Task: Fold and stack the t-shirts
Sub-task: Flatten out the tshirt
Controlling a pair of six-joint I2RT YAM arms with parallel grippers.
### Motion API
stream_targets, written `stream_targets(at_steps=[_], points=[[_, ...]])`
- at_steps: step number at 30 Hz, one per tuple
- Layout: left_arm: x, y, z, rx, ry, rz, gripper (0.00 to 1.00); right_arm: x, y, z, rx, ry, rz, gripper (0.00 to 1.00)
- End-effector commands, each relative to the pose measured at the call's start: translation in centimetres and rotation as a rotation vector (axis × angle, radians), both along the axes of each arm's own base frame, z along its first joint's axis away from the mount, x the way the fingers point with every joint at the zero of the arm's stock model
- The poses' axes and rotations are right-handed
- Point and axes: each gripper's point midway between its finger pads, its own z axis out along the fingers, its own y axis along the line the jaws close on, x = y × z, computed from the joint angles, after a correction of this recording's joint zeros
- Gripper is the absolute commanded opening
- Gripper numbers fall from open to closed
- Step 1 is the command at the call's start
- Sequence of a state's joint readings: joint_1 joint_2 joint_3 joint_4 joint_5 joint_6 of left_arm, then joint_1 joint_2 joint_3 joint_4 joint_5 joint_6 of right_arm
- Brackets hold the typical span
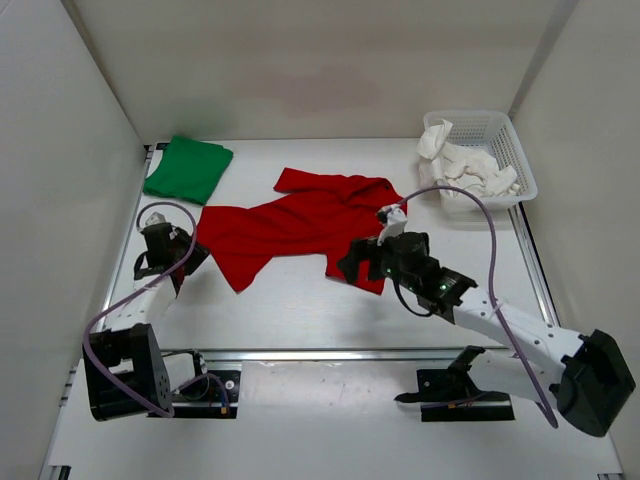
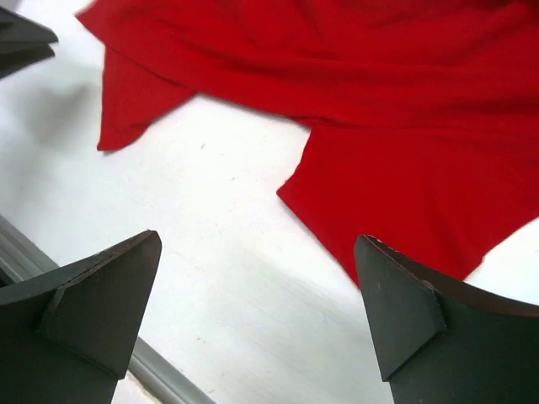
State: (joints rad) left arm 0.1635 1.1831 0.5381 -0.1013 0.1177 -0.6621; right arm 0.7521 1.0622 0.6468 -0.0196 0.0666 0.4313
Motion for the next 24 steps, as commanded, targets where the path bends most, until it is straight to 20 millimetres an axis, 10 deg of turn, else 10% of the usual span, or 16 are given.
stream_targets(at_steps=[1,3,6,7,13,24], points=[[-0.2,3.8,1.4,0.14,-0.008,0.1,0.46,-0.2,-2.9,-1.7,0.027,-0.033,-0.028,0.99],[-0.6,5.0,0.9,0.204,0.009,0.138,0.47,-0.9,-3.0,-0.5,0.134,-0.072,-0.003,0.96],[-0.6,6.1,-0.2,0.198,0.044,0.172,0.49,-0.7,-4.5,-1.1,0.037,-0.067,-0.043,0.31],[-0.4,6.2,-1.0,0.193,0.058,0.171,0.49,-0.8,-4.9,-2.0,0.013,-0.044,-0.061,0.26],[2.3,6.7,-1.1,0.22,0.017,0.171,0.53,-2.4,-2.2,-0.9,0.073,-0.069,0.071,0.41],[6.4,7.4,-2.4,0.178,-0.003,0.172,0.43,-2.6,-2.3,-1.6,0.118,-0.041,0.068,0.36]])
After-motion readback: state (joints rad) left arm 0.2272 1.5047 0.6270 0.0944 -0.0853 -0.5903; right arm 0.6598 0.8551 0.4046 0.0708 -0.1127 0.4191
